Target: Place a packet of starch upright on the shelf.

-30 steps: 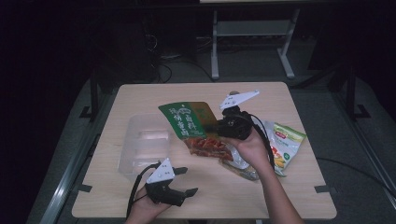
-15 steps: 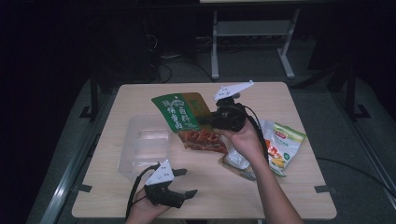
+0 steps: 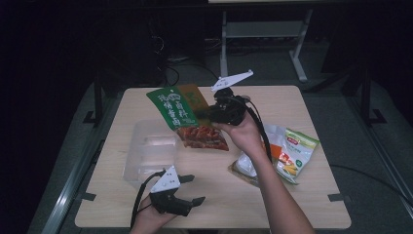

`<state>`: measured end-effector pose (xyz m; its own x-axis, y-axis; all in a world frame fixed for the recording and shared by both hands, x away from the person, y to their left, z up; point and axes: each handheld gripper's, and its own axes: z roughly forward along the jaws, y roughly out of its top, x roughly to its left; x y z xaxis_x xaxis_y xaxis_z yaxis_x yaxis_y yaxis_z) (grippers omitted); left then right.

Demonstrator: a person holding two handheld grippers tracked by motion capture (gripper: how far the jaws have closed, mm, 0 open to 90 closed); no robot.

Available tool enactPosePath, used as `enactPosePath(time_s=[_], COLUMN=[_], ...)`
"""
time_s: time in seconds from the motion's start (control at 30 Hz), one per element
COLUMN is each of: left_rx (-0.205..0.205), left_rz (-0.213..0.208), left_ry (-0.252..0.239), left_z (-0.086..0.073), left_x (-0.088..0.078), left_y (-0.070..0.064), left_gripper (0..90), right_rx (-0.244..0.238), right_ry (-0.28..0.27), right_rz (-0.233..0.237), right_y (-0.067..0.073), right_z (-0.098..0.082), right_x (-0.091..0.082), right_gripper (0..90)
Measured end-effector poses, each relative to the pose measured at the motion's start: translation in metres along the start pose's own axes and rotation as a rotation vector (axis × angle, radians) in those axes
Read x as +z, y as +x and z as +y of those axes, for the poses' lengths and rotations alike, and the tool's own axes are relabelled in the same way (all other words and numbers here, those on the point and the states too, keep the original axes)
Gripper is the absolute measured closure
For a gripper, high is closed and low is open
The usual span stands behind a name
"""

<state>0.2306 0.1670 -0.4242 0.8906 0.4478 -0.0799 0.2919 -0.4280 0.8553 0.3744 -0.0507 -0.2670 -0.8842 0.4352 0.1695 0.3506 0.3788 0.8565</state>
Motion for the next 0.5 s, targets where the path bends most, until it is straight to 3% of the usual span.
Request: enactPosePath(time_s=[0.23,0.5], left_rx=[-0.015,-0.003], left_rz=[-0.006,-0.011], left_ry=[-0.006,-0.002], left_z=[-0.001,-0.001], left_x=[0.003,0.004], left_y=[-0.003,-0.004], left_gripper=[23.0,23.0], right_rx=[-0.001,-0.008], right_ry=[-0.011,-0.031], right_rz=[0.025,0.043], right_y=[-0.002,-0.003], right_z=[0.016,0.034], right_x=[0.02,0.047], right_gripper=[89.7,89.7])
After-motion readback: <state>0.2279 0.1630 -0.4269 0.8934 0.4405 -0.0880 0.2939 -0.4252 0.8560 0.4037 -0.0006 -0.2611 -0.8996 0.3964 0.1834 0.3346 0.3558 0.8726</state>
